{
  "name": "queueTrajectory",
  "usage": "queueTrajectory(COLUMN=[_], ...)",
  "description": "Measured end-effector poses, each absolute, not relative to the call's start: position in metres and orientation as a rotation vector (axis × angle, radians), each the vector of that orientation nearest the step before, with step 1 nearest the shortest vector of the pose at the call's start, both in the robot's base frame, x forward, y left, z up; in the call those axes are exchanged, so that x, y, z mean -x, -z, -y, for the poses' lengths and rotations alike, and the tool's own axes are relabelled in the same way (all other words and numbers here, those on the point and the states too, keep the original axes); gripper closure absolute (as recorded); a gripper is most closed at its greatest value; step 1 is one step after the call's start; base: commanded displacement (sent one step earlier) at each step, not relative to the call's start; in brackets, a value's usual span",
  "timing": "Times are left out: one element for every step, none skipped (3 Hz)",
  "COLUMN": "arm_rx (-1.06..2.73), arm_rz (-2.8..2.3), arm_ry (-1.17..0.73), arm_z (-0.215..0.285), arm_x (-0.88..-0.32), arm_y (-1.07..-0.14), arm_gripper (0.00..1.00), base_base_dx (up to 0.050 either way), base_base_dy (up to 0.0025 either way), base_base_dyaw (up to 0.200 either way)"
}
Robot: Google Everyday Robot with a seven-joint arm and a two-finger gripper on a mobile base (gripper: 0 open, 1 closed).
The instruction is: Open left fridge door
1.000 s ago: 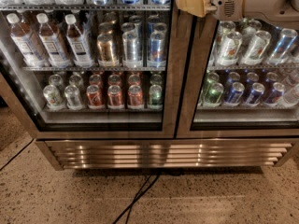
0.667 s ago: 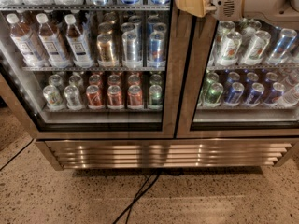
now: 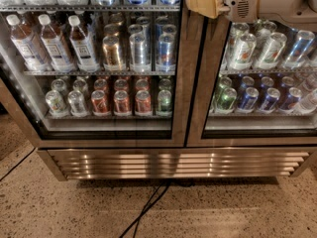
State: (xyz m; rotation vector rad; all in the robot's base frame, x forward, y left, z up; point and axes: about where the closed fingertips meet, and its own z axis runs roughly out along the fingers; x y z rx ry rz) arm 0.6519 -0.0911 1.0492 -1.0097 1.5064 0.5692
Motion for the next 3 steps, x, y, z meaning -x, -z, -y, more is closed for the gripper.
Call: queueTrajectory(arm_rx=[1.007,1.004,1.001], arm_rz=[-1.514,-1.514,-1.522], arm_ry=[-0.572,-0.58,-0.581], arm_z=[0.0924,0.0913,0.0928], arm_x=[-0.651,-0.6518,-0.651], arm_y=[-1.048,-1.0498,-1.0487], arm_gripper=[1.0,1.0,1.0], base_base_dx=[0.0,0.0,0.0], base_base_dy=[0.0,0.0,0.0], base_base_dyaw=[0.0,0.0,0.0])
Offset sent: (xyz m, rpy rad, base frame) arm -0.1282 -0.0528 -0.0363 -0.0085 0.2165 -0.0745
